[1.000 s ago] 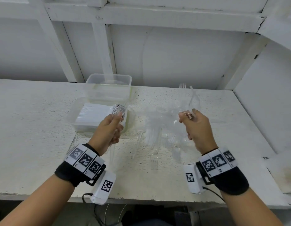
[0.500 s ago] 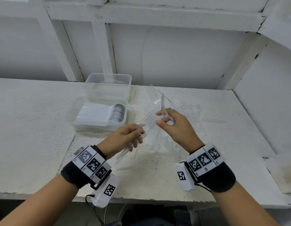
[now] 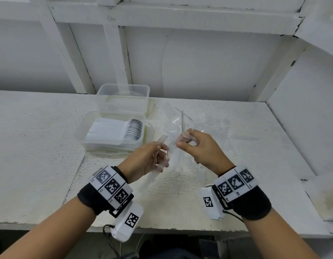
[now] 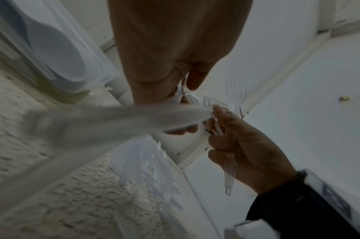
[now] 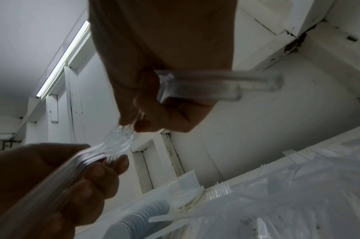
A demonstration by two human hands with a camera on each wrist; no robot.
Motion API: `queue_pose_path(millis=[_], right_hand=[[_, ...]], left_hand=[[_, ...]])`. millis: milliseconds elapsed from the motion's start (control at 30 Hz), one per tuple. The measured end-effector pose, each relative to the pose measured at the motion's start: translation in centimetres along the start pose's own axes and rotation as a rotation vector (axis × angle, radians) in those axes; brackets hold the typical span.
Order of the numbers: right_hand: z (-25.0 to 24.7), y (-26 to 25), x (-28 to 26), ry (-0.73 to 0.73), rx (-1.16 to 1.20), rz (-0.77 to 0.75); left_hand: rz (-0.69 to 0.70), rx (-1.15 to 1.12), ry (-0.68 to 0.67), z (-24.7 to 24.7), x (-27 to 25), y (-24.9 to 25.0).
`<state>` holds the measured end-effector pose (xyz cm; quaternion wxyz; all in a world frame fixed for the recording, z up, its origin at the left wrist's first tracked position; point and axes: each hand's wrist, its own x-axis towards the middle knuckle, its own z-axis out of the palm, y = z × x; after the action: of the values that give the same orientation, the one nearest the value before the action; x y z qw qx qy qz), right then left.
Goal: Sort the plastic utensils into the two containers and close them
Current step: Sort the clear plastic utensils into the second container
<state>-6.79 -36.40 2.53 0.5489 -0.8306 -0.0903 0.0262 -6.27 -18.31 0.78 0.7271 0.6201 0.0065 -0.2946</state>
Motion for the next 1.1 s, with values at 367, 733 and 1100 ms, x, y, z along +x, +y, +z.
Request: queue_pose_path(millis=[367,733,1100], right_hand=[[2.0,0.5,0.1,0.119,-0.114,-0.050],[1.4,-0.1,-0.7,0.185,0.207,0.100],[5.2,-0.1,-1.7,0.117,0.332,0.193]], left_hand=[[-0.106,-0.041,-0.131,1.7,0.0,-0.1],[0.017,-0.137,0.219,0.7,1.3,0.1],[0.114,-0.381,0.287,2.0,2.8,0.8]])
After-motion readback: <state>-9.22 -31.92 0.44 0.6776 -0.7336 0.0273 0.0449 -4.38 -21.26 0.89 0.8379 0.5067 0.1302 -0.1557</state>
